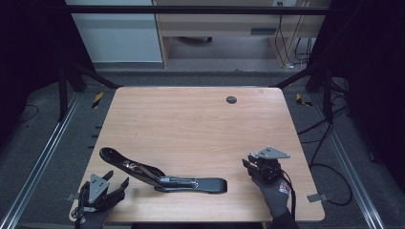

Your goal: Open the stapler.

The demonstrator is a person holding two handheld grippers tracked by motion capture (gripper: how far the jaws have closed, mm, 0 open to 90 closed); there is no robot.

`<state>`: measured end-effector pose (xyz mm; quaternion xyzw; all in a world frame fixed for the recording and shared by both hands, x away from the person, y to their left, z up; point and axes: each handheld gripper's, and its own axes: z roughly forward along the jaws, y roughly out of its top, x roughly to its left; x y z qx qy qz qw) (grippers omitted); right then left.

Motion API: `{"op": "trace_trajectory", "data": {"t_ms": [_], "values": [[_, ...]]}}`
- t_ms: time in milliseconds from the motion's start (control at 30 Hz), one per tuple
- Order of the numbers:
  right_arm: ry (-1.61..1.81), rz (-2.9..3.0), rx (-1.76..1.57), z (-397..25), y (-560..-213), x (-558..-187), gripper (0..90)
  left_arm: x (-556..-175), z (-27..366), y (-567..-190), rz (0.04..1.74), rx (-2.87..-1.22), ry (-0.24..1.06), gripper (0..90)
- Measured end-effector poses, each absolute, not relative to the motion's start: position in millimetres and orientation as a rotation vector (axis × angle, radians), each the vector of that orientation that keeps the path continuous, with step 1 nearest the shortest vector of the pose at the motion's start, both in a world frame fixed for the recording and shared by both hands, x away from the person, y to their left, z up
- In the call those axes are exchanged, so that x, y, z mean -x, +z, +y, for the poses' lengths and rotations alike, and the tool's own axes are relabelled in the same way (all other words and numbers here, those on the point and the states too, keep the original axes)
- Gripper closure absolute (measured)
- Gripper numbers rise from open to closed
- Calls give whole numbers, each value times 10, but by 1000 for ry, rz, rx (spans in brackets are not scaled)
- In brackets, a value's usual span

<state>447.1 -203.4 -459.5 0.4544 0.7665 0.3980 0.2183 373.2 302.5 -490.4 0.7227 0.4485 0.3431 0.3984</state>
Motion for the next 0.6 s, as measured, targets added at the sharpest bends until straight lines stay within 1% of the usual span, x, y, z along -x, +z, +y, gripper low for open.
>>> {"op": "trace_trajectory", "data": {"t_ms": [300,600], "values": [[996,2127,-1297,-2106,-4495,-4663,681,-3733,3023,-4909,1130,-1840,867,364],[879,2171,-1319,-2104,-4525,-4845,680,-3733,3015,-4914,1124,-1847,865,365]]}}
